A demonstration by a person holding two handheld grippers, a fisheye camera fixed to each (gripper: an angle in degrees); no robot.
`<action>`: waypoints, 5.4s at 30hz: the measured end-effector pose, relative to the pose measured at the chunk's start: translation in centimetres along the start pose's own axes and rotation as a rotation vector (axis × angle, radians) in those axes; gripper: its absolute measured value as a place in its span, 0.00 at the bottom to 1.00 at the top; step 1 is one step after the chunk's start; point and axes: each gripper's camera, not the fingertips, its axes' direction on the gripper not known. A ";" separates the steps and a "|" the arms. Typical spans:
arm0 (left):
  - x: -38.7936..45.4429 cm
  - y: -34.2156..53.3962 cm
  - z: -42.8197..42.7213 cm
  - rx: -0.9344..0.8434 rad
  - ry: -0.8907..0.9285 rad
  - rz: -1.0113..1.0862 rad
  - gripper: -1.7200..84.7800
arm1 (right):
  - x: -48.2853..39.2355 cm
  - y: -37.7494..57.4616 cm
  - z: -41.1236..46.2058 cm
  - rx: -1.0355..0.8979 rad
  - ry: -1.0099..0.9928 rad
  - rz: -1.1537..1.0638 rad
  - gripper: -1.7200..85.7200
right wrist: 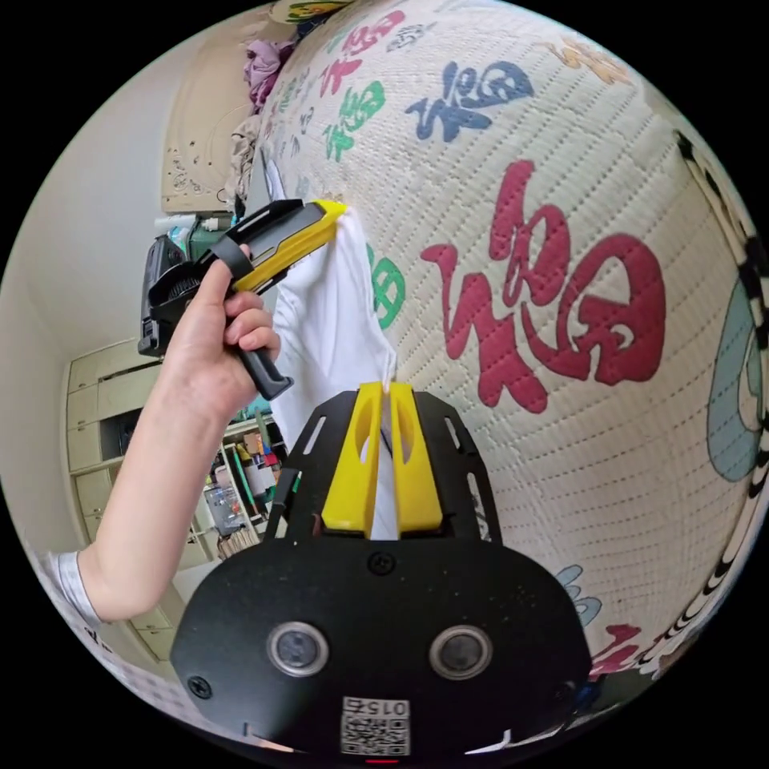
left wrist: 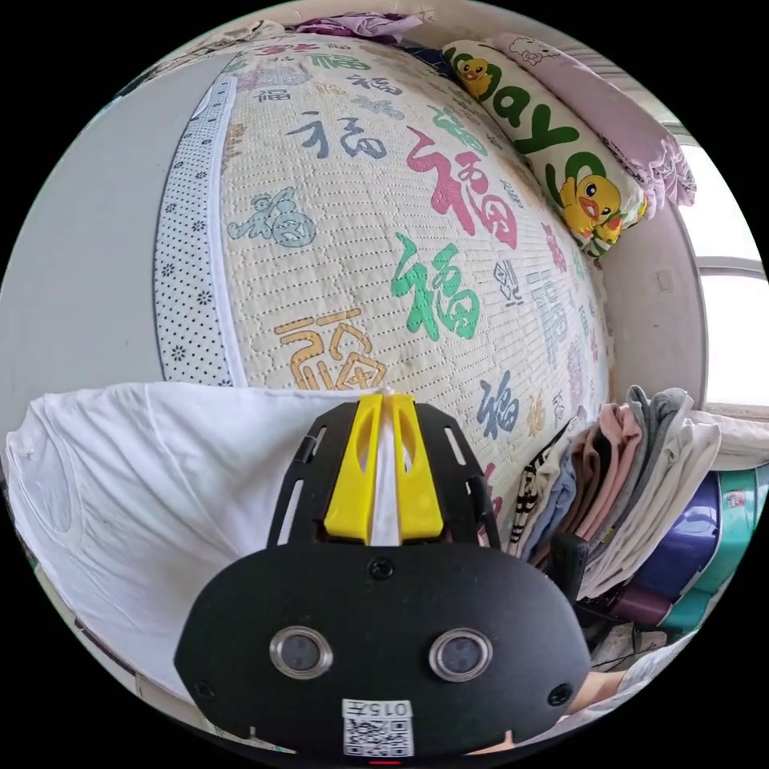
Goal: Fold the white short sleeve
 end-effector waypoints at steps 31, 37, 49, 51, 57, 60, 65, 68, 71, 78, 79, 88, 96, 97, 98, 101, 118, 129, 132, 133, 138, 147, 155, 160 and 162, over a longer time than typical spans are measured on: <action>-17.3 10.4 -14.3 0.288 -0.039 -0.318 0.12 | -21.4 -2.4 -10.4 -0.337 0.474 -1.008 0.11; -15.8 4.2 -11.4 0.153 0.008 -0.169 0.07 | -21.2 -3.7 -14.3 -0.359 0.496 -0.948 0.08; -13.1 0.2 -10.4 0.138 -0.075 -0.078 0.02 | -21.5 -4.7 -27.8 -0.292 0.513 -0.844 0.03; -13.3 0.1 -10.6 0.140 -0.062 -0.088 0.04 | -21.7 -4.8 -29.6 -0.297 0.502 -0.826 0.04; -14.4 5.0 -15.3 0.212 -0.132 -0.126 0.09 | -23.1 -4.6 -38.1 -0.294 0.385 -0.797 0.12; -15.3 9.1 -16.7 0.185 -0.149 -0.159 0.09 | -25.4 -2.9 -41.5 -0.305 0.343 -0.866 0.11; -16.5 14.0 -15.5 0.065 -0.151 -0.192 0.09 | -28.9 0.6 -43.4 -0.382 0.359 -0.947 0.09; -18.0 16.1 -15.0 0.054 -0.139 -0.236 0.08 | -29.9 1.8 -45.3 -0.373 0.355 -0.926 0.09; -19.5 17.3 -15.5 0.077 -0.123 -0.225 0.05 | -30.6 2.9 -47.7 -0.365 0.384 -0.870 0.08; -23.0 19.1 -18.2 0.082 -0.047 -0.170 0.02 | -34.7 5.3 -56.1 -0.288 0.461 -0.733 0.06; -23.4 19.4 -18.6 0.094 -0.040 -0.169 0.02 | -35.8 6.0 -57.8 -0.270 0.478 -0.716 0.06; -36.3 33.6 -30.1 0.389 0.143 -0.422 0.05 | -50.2 10.8 -65.7 -0.154 0.469 -0.606 0.07; -52.6 46.4 -34.2 0.559 0.311 -0.810 0.12 | -73.5 8.7 -55.2 -0.293 0.422 -0.862 0.09; -53.3 46.5 -34.0 0.561 0.332 -0.812 0.12 | -77.3 7.9 -52.8 -0.328 0.429 -0.918 0.10; -54.4 46.5 -33.6 0.565 0.374 -0.813 0.12 | -80.8 7.0 -50.3 -0.372 0.437 -0.961 0.11; -56.3 45.7 -33.0 0.588 0.432 -0.783 0.13 | -89.1 4.6 -44.6 -0.438 0.517 -1.053 0.11; -59.9 51.2 -32.6 0.581 0.642 -0.738 0.11 | -107.2 1.7 -31.9 -1.033 0.889 -1.057 0.12; -60.0 51.9 -34.2 0.621 0.562 -0.725 0.03 | -112.9 2.2 -36.7 -1.083 0.781 -1.044 0.03; -58.5 51.6 -36.3 0.619 0.511 -0.652 0.02 | -115.3 1.9 -42.2 -0.991 0.700 -1.130 0.02; -58.1 51.6 -36.8 0.620 0.497 -0.631 0.02 | -116.2 1.3 -45.4 -0.943 0.638 -1.138 0.02; -50.9 49.7 -40.8 0.565 0.161 -0.345 0.02 | -115.4 -1.2 -59.1 -0.760 0.526 -1.093 0.02; -53.6 51.7 -35.0 0.461 0.327 -0.602 0.07 | -111.9 1.6 -54.5 -0.833 0.529 -1.101 0.13; -54.2 51.9 -34.5 0.459 0.385 -0.620 0.08 | -109.1 8.0 -40.9 -1.077 0.800 -1.267 0.12; -54.9 50.8 -32.9 0.436 0.473 -0.630 0.11 | -105.5 9.3 -39.9 -1.113 0.923 -1.313 0.03; -54.8 50.5 -32.6 0.454 0.511 -0.623 0.07 | -104.9 8.9 -40.6 -1.105 0.863 -1.290 0.02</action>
